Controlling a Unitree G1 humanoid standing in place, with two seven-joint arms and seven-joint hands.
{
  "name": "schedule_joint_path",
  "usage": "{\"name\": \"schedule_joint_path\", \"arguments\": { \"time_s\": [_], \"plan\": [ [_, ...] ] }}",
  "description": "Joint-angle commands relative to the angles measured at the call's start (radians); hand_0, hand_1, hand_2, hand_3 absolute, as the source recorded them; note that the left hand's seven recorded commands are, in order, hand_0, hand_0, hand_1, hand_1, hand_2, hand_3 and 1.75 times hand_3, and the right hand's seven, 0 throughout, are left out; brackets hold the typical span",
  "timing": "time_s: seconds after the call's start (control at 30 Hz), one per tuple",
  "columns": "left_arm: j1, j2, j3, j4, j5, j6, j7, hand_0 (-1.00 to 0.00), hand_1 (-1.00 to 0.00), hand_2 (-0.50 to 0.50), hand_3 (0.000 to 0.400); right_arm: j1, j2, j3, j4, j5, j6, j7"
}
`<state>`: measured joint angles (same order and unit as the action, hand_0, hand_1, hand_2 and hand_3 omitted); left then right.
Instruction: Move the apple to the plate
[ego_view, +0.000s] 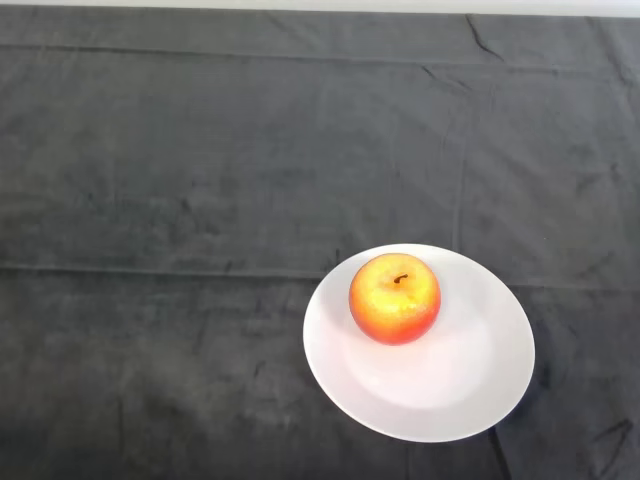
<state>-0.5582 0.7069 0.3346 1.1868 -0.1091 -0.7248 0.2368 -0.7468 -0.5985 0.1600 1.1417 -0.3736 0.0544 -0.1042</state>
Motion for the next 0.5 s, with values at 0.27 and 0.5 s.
{"name": "schedule_joint_path", "arguments": {
  "time_s": [0.27,0.5],
  "plan": [
    [0.033,0.04,0.013,-0.007,0.024,0.013,0.013,0.0,0.0,0.0,0.0,0.017,-0.007,-0.0086,0.029,0.0052,-0.01,0.0014],
    [0.033,0.039,0.016,-0.009,0.028,0.012,0.016,0.0,0.0,0.0,0.0,0.017,-0.007,-0.0086,0.029,0.0053,-0.01,0.0013]
  ]
}}
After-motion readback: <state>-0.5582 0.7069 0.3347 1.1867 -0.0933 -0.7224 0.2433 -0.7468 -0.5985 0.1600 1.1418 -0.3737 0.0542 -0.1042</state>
